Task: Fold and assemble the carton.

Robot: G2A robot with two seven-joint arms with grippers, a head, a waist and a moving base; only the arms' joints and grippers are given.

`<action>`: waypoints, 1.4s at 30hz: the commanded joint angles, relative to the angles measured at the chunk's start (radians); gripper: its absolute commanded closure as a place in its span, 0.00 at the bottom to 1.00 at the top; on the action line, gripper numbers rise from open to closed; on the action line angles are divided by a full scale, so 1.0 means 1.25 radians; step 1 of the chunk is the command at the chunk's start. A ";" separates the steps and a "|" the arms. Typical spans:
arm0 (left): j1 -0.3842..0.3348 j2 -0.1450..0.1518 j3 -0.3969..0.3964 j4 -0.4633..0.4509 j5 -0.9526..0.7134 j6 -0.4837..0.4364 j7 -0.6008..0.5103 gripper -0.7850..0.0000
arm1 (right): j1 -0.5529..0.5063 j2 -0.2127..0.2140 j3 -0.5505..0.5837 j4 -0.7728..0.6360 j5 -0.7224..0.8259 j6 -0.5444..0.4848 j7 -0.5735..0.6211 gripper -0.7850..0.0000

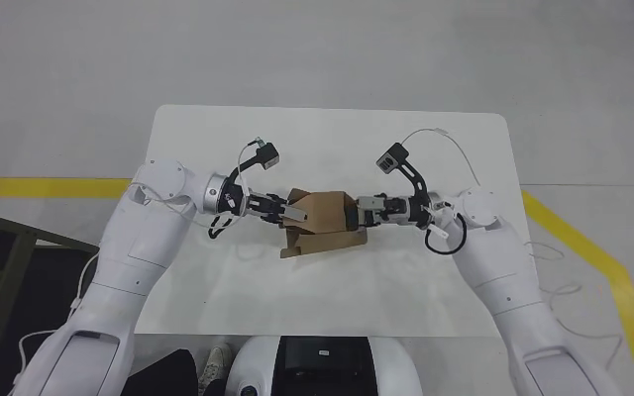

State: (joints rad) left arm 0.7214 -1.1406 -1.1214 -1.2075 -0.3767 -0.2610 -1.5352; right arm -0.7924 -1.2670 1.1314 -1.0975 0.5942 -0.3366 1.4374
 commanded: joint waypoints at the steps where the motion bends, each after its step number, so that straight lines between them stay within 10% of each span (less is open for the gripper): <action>1: 0.000 0.001 0.001 -0.001 -0.003 -0.002 -0.001 1.00 | 0.004 -0.002 -0.003 0.012 0.011 -0.015 0.002 0.00; 42: -0.018 0.015 0.034 0.018 -0.031 -0.010 0.008 1.00 | 0.012 0.006 -0.028 0.019 0.158 -0.024 0.013 0.00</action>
State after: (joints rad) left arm 0.6990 -1.1216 -1.0808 -1.1851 -0.4138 -0.2744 -1.5250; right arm -0.7769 -1.2608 1.0950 -1.0704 0.7930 -0.3681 1.4523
